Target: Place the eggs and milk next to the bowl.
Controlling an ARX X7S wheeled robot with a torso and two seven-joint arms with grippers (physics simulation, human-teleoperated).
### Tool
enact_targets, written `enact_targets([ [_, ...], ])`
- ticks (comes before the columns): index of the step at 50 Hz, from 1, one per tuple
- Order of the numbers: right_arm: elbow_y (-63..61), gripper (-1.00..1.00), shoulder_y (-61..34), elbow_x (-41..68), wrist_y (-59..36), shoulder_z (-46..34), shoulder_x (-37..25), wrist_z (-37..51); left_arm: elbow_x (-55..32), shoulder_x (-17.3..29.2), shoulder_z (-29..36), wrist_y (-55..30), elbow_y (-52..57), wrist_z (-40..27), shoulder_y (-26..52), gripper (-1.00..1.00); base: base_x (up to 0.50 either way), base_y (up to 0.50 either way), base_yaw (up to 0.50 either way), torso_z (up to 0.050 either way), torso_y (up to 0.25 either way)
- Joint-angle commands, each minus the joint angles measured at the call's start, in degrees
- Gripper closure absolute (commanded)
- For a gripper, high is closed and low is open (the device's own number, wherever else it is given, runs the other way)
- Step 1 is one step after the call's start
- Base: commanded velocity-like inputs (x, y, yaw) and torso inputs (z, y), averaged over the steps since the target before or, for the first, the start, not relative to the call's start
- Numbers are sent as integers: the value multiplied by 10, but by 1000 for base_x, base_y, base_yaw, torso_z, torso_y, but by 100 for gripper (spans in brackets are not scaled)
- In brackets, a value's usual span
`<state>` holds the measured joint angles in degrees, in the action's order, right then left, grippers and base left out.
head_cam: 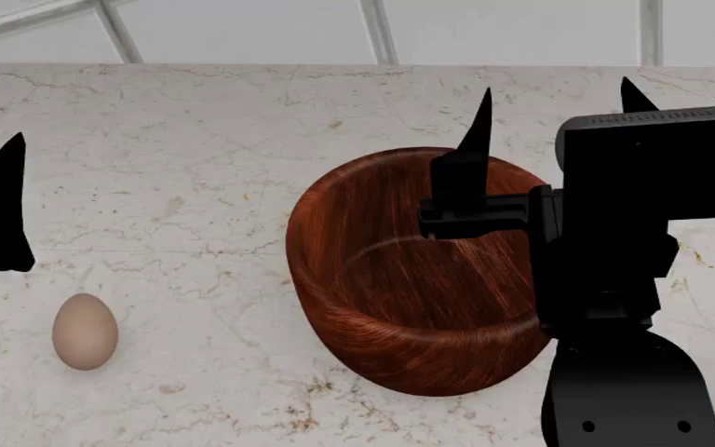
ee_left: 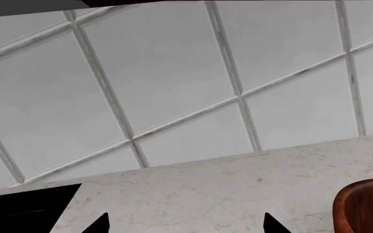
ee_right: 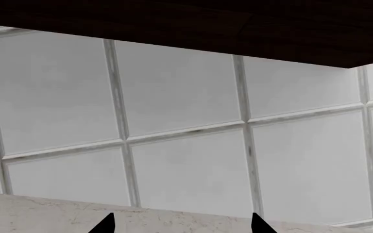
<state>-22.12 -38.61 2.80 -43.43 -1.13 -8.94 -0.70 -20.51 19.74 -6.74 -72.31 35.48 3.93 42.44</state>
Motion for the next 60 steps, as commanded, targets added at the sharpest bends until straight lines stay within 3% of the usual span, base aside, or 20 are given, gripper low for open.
enact_targets([
  [1,4,-100,0,-24,-3,8,13,-21,8,15,-5,-97,20,28,21,-100,0,0,0,0,0],
  [8,2,-100,2,-20,-2,8,11,-19,-9,26,-8,-170,34,28,40,-100,0,0,0,0,0],
  [16,-1,-100,2,-16,-4,5,7,-16,-387,96,-50,-176,-35,-247,44,-100,0,0,0,0,0],
  [25,-2,-100,6,-11,-4,5,4,-15,-568,121,-62,-168,-87,-381,32,-100,0,0,0,0,0],
  [34,-4,-100,10,-6,-2,4,2,-12,-644,136,-61,-155,-104,-432,4,-100,0,0,0,0,0],
  [43,-6,-100,12,-1,-2,2,0,-9,-661,147,-57,-135,-110,-438,-27,-100,0,0,0,0,0],
  [60,2,-100,11,6,5,-3,-2,-4,-559,136,-20,-64,-133,-392,-63,-100,0,0,0,0,0],
])
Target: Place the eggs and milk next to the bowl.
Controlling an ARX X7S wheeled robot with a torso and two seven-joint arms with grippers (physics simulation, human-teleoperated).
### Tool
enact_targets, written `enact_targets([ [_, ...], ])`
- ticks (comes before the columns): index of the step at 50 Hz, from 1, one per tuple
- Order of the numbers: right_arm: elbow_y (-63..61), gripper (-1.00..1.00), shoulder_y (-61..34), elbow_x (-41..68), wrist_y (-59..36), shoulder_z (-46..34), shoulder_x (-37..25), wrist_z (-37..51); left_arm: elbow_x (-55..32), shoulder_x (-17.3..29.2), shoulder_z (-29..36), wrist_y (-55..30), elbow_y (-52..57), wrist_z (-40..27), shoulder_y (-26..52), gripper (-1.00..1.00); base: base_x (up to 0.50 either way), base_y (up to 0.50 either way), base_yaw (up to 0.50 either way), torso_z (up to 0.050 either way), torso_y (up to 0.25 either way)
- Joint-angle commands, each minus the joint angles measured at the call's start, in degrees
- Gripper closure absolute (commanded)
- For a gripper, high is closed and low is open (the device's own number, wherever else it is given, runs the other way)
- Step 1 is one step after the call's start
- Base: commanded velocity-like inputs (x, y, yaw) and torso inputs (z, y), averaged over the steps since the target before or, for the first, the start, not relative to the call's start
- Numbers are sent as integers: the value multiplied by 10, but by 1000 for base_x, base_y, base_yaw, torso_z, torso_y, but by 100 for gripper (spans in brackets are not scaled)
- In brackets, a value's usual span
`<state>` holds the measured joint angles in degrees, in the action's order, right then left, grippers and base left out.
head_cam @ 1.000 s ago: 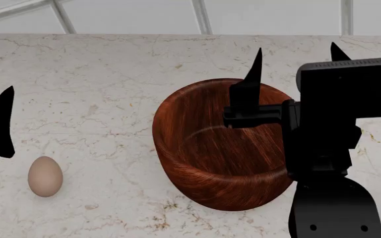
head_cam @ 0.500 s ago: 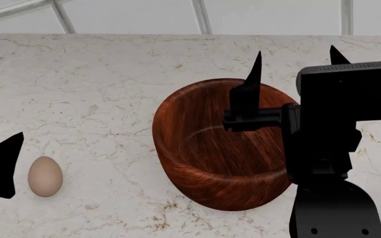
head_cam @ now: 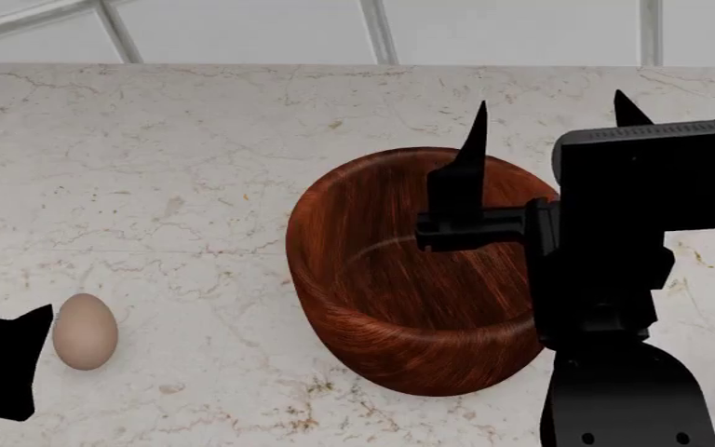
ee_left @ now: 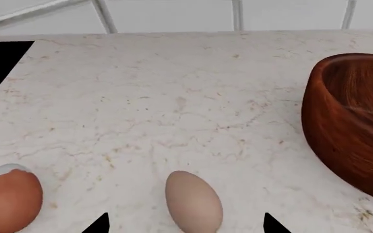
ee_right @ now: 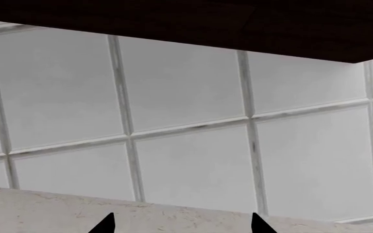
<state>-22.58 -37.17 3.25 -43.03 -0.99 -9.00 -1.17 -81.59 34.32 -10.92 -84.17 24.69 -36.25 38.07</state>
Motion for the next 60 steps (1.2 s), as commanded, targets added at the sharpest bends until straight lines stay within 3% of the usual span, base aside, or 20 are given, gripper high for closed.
enact_targets([
  [1,6,-100,-3,2,0,-4,-2,1,60,-14,26,62,-28,13,-21,-100,0,0,0,0,0],
  [34,14,-100,-7,13,4,-12,-13,8,238,-37,175,187,-139,130,3,-100,0,0,0,0,0],
  [60,14,-100,-9,20,3,-17,-21,16,290,-58,221,237,-212,164,15,-100,0,0,0,0,0],
])
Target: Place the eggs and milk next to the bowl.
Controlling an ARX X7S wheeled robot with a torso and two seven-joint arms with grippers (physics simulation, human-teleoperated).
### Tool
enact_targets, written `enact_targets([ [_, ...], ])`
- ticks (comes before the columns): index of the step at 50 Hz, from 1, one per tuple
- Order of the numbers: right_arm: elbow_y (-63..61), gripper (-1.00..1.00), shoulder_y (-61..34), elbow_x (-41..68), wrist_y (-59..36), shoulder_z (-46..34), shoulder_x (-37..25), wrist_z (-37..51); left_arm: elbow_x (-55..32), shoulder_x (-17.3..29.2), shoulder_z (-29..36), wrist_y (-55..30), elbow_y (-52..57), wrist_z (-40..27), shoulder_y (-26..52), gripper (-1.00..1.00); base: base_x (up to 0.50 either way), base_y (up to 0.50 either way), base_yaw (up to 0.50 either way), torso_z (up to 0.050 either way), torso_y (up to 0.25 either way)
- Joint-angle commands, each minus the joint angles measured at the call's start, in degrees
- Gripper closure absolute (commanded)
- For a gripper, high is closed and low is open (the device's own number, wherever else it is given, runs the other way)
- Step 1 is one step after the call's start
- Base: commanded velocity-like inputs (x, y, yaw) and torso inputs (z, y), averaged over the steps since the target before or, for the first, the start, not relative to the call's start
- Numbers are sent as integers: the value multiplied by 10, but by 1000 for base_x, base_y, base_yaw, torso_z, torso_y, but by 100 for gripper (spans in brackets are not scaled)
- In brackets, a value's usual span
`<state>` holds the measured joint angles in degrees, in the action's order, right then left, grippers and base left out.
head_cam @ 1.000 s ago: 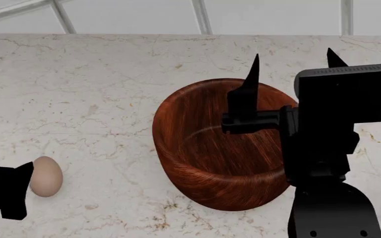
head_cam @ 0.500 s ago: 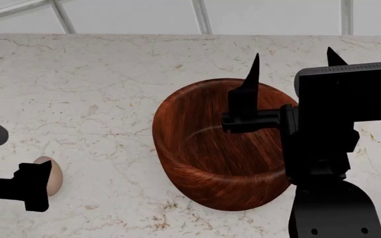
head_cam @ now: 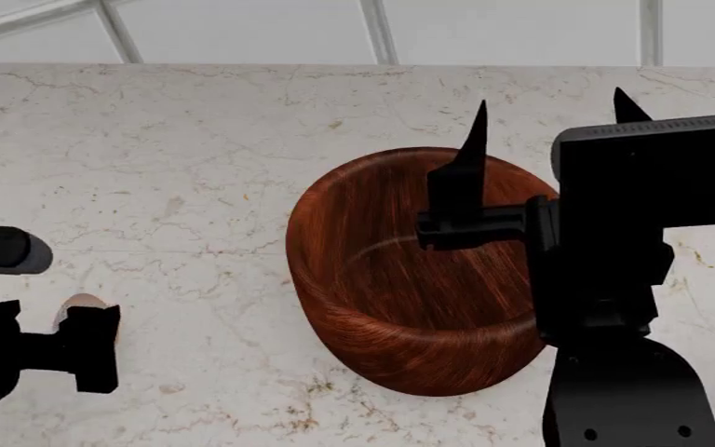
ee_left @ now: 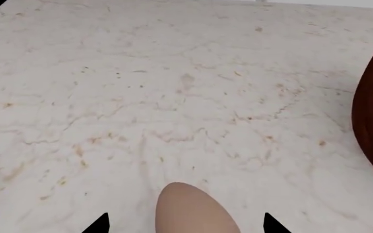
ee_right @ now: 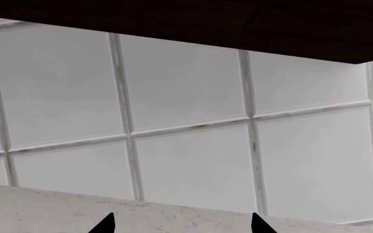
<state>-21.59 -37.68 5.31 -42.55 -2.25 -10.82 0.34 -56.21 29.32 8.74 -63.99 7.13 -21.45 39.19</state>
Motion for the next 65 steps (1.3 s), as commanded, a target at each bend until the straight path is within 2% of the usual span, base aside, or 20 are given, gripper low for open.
enact_targets([
  [1,5,-100,-3,-1,-1,-4,-3,1,36,-8,25,36,-38,17,4,-100,0,0,0,0,0],
  [47,9,-100,-7,9,-2,-15,-15,13,73,-19,65,89,-101,61,-2,-100,0,0,0,0,0],
  [48,9,-100,-6,9,-2,-15,-15,13,74,-18,65,90,-100,61,-3,100,0,0,0,0,0],
  [65,3,-100,-2,15,-5,-21,-18,15,68,-10,61,88,-81,54,-4,100,0,0,0,0,0],
])
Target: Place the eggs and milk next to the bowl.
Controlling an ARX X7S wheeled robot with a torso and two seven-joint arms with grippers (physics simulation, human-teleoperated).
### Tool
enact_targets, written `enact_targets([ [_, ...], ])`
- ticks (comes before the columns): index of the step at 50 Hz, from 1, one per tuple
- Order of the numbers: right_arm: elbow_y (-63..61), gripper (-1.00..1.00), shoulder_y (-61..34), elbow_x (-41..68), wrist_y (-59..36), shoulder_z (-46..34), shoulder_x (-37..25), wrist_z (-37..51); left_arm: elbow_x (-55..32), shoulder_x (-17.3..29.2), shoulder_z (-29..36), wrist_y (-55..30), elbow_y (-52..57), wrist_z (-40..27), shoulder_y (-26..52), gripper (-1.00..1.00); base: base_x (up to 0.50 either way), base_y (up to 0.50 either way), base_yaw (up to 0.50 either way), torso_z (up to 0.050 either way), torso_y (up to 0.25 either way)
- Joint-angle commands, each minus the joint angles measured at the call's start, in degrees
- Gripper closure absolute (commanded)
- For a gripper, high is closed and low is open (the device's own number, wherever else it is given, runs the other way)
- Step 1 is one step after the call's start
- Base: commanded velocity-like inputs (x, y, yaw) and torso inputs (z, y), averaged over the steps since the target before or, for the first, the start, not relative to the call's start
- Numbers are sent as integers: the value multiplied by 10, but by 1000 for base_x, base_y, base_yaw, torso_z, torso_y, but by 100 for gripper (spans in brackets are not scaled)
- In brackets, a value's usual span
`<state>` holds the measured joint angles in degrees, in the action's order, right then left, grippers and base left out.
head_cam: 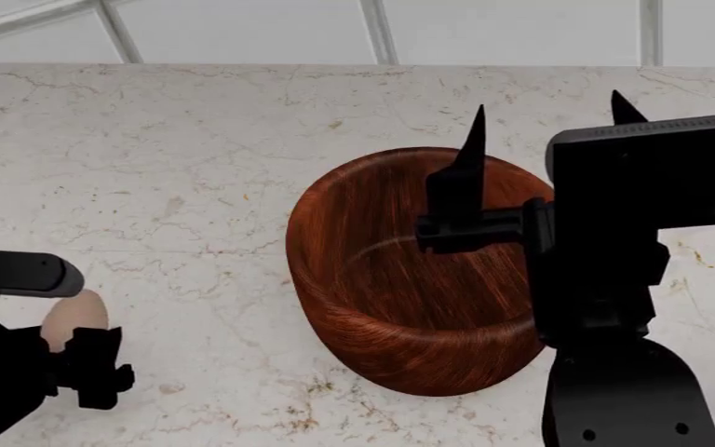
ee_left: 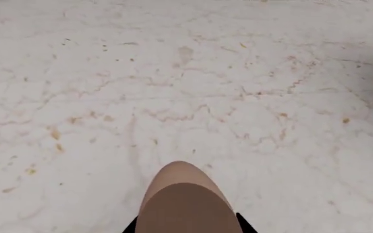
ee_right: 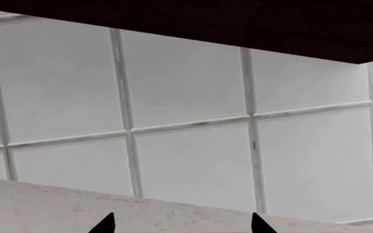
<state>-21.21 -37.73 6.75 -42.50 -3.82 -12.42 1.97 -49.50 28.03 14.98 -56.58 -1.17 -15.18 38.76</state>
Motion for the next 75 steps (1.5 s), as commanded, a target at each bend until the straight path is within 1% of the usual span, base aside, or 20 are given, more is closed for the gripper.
enact_targets([
  [1,-1,-100,-2,1,-6,-6,-3,-1,-3,3,-4,12,6,-9,1,100,0,0,0,0,0],
  [7,-4,-100,-3,3,-9,-5,-4,1,-32,21,-25,-1,49,-4,10,100,0,0,0,0,0],
  [12,-6,-100,-2,6,-9,-3,-5,2,-59,47,-20,-14,97,31,2,100,0,0,0,0,0],
  [14,-7,-100,-4,7,-10,-2,-6,3,-74,60,-16,-29,124,41,0,100,0,0,0,0,0],
  [15,-9,-100,-4,7,-11,-2,-6,3,-92,59,-26,-43,131,29,2,100,0,0,0,0,0],
  [16,-9,-100,-3,8,-11,-1,-6,3,-106,65,-25,-54,144,37,4,100,0,0,0,0,0],
  [17,-8,-100,-3,8,-10,-1,-7,3,-115,65,-28,-65,148,30,6,100,0,0,0,0,0],
  [18,-8,-100,-4,9,-11,-1,-7,3,-111,74,-15,-66,161,45,9,100,0,0,0,0,0],
  [19,-8,-100,-6,9,-12,-1,-8,3,-118,75,-16,-72,163,46,11,100,0,0,0,0,0],
  [20,-9,-100,-8,10,-14,0,-8,3,-109,81,-3,-74,169,53,16,100,0,0,0,0,0],
  [21,-9,-100,-9,10,-14,0,-8,3,-124,80,-8,-83,170,53,19,100,0,0,0,0,0],
  [22,-9,-100,-9,11,-15,0,-9,3,-118,86,4,-85,176,63,24,100,0,0,0,0,0],
  [31,-11,-100,-9,15,-16,1,-10,5,-157,96,26,-127,199,95,50,100,0,0,0,0,0],
  [35,-13,-100,-8,17,-18,1,-10,6,-165,92,36,-135,199,105,62,100,0,0,0,0,0],
  [50,-21,-100,-2,22,-20,3,-14,11,-166,51,81,-147,177,131,103,100,0,0,0,0,0],
  [54,-23,-100,-1,23,-22,3,-16,11,-141,46,104,-130,164,153,103,100,0,0,0,0,0],
  [60,-19,-100,-1,25,-18,2,-15,12,-139,32,113,-125,156,156,102,100,0,0,0,0,0],
  [75,-18,-100,-4,28,-20,-5,-16,15,-119,16,145,-113,133,174,108,100,0,0,0,0,0],
])
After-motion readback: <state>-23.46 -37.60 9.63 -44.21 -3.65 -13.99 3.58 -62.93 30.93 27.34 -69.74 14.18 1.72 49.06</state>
